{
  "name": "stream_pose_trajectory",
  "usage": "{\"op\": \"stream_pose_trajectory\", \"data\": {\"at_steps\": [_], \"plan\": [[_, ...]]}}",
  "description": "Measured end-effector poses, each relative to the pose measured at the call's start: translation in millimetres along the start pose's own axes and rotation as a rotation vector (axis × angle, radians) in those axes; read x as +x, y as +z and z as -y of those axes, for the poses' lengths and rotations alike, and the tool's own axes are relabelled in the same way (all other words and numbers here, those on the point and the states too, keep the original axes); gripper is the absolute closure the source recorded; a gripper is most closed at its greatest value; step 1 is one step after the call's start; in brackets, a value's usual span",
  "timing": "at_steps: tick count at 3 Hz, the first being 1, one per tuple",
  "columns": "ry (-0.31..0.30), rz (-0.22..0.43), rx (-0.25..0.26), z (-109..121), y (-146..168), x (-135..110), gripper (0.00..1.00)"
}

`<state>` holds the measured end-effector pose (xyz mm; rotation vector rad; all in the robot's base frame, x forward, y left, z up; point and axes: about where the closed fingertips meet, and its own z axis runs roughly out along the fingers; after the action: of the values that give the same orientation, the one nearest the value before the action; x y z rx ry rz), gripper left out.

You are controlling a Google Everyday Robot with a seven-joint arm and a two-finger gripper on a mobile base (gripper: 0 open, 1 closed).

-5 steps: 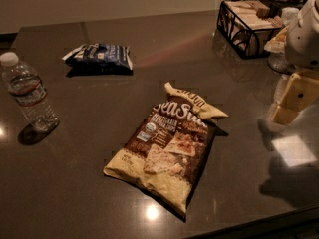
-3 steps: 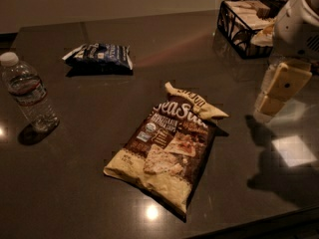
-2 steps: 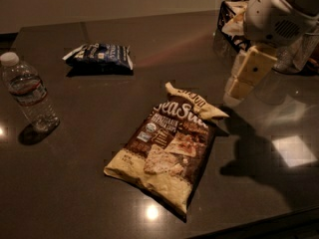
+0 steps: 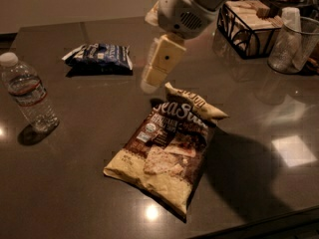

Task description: Pick water bottle

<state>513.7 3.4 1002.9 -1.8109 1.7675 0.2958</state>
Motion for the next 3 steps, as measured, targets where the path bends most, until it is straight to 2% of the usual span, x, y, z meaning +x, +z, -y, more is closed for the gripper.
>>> {"op": "stream_pose_trajectory", "data": {"at_steps": [1,2,3], "plan": [[-0.015,0.045,0.005,-3.7,45.6,-53.4,0.00],[0.002,0.082,-0.016,-9.6,84.0,-92.6,0.00],[0.007,0.130,-0.099,-25.3,118.5,-129.7,0.00]]}}
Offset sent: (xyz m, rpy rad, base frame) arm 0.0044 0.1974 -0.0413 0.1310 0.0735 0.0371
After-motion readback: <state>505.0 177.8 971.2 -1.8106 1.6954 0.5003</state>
